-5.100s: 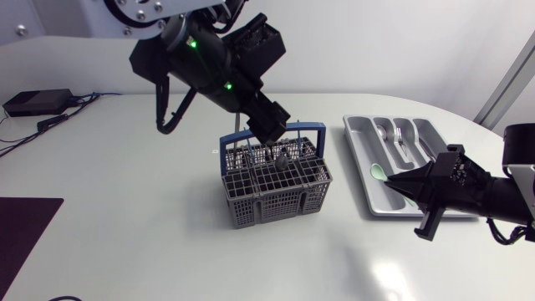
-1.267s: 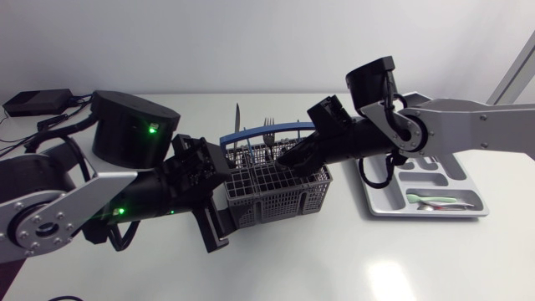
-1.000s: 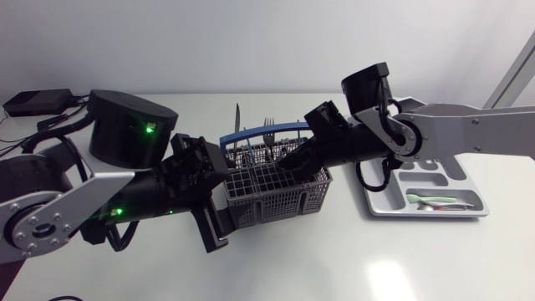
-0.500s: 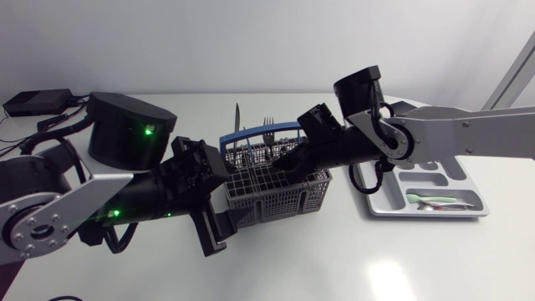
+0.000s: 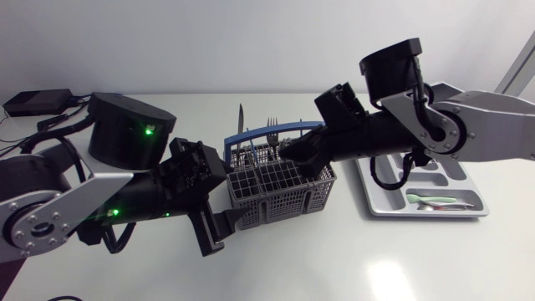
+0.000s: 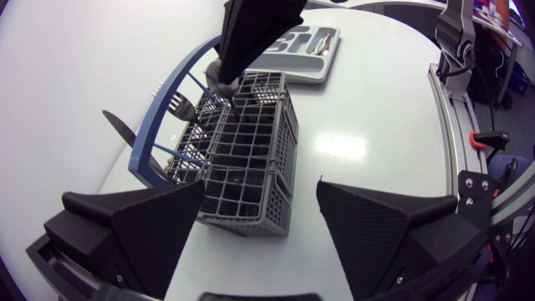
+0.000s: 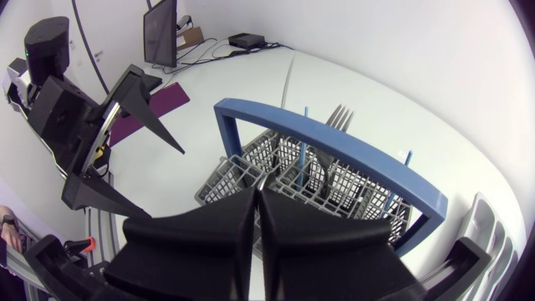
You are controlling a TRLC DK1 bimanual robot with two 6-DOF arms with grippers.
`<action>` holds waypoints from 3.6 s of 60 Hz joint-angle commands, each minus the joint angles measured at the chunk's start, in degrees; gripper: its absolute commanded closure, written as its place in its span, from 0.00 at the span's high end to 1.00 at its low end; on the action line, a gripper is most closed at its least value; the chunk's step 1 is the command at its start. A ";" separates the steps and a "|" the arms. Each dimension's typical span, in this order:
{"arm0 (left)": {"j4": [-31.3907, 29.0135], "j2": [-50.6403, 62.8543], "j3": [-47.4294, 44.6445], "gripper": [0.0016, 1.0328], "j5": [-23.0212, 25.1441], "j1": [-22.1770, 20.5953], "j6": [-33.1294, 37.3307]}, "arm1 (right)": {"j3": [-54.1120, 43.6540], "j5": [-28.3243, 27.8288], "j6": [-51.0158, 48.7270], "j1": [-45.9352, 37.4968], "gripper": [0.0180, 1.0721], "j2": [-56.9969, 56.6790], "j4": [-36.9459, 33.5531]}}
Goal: Unload the cutlery basket into the drawer organizer.
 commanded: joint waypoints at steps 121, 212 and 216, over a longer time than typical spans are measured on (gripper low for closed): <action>-8.06 -2.19 2.58 0.90 -1.72 0.85 0.39 | -14.29 14.57 -30.37 -52.03 0.06 -6.33 -12.31; -0.24 14.07 14.97 0.89 10.93 28.01 -3.39 | -16.40 13.87 -13.32 -10.37 0.65 -24.97 -18.19; -0.24 16.53 16.38 0.88 12.96 28.71 -3.39 | -16.14 12.55 -12.88 -8.88 0.62 -23.21 -18.19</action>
